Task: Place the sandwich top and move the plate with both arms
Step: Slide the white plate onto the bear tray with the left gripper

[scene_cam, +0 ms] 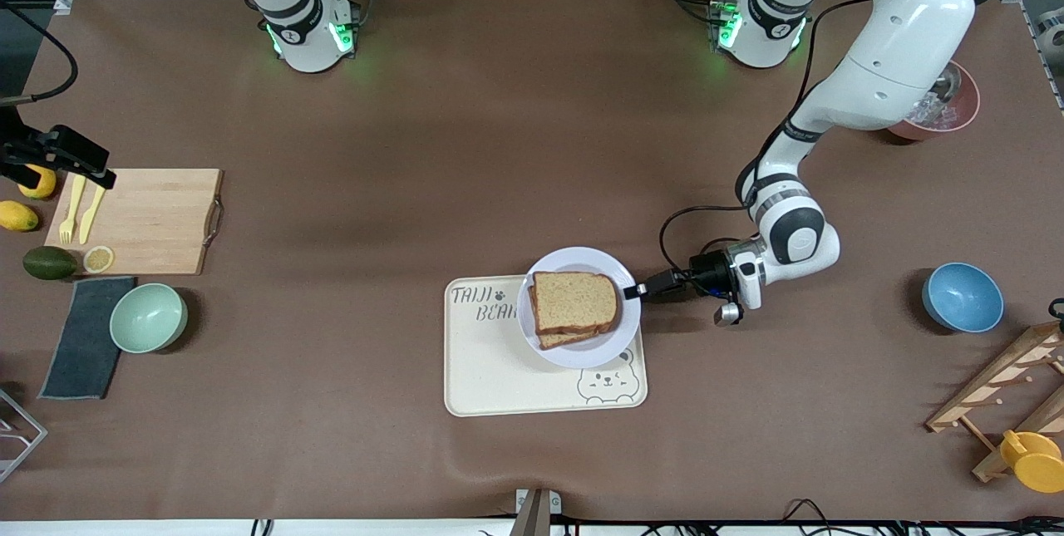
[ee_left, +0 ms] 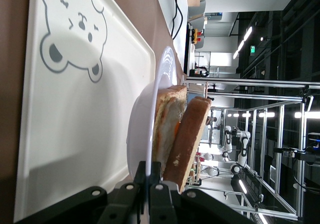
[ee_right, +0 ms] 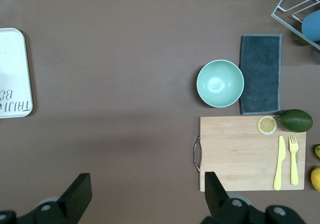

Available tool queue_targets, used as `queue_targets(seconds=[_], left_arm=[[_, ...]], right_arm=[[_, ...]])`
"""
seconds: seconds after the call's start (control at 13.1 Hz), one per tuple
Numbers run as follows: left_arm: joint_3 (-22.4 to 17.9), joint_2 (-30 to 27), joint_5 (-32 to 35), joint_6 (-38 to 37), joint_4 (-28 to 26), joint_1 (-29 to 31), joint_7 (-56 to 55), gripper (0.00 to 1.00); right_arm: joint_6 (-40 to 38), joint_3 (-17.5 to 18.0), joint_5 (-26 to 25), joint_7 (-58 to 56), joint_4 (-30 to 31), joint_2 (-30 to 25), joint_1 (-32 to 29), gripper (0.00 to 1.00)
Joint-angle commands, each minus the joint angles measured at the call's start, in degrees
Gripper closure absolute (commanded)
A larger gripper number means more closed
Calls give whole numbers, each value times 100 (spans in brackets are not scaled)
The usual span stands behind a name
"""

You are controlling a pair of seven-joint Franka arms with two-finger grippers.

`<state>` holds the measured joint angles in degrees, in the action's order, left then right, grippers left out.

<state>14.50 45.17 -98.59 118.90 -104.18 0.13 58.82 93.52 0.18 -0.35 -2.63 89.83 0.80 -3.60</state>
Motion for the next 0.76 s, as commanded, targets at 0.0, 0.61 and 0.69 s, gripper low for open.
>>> queue_targets(seconds=[0.0, 0.61, 0.69], left_arm=[[-35, 431, 121, -87, 520, -39, -116, 100], [-61, 835, 112, 202, 890, -284, -108, 100], [-61, 836, 112, 247, 908, -302, -107, 100]], right_arm=[[-88, 123, 105, -53, -141, 87, -194, 0], [-71, 123, 105, -70, -142, 105, -220, 0], [-71, 123, 105, -70, -142, 105, -220, 0]])
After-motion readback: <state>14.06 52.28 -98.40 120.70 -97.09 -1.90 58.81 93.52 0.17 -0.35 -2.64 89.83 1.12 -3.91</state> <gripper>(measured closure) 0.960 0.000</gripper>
